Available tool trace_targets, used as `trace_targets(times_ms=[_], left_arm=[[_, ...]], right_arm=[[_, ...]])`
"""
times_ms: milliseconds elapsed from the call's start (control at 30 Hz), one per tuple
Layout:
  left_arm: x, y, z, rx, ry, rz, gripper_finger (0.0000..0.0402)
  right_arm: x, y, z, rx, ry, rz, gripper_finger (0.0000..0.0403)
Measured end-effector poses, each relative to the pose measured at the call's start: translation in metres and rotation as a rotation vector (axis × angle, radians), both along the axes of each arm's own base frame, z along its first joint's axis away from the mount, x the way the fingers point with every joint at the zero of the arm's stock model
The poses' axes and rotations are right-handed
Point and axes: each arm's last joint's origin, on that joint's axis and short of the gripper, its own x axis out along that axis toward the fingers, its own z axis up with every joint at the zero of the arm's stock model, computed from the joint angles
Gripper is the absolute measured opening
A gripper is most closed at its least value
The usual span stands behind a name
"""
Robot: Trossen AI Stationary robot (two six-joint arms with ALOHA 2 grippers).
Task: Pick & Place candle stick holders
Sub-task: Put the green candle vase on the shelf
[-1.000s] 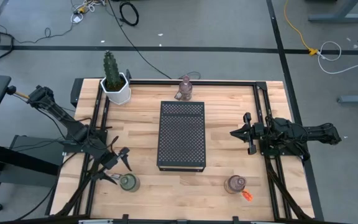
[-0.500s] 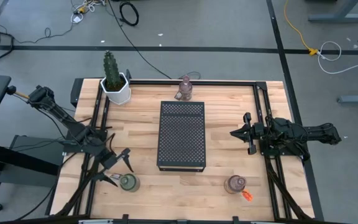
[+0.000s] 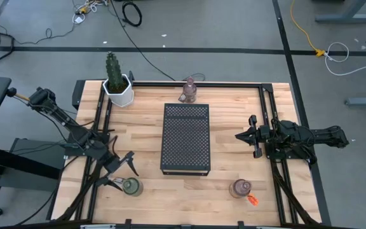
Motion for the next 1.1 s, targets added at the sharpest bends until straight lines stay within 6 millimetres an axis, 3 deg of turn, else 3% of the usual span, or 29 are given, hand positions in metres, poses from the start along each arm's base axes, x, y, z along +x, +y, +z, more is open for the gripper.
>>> trace_targets(times_ms=[367, 667, 1100], left_arm=[[-0.002, 0.001, -0.007, -0.055, -0.129, 0.014, 0.0392], [-0.005, 0.004, -0.022, -0.059, -0.130, 0.031, 0.0392], [-0.006, 0.004, -0.023, -0.068, -0.133, 0.007, 0.0391]], right_arm=[[0.000, 0.000, 0.000, 0.000, 0.000, 0.000, 0.0023], [0.000, 0.000, 0.000, 0.000, 0.000, 0.000, 0.0023], [0.000, 0.000, 0.000, 0.000, 0.000, 0.000, 0.0023]])
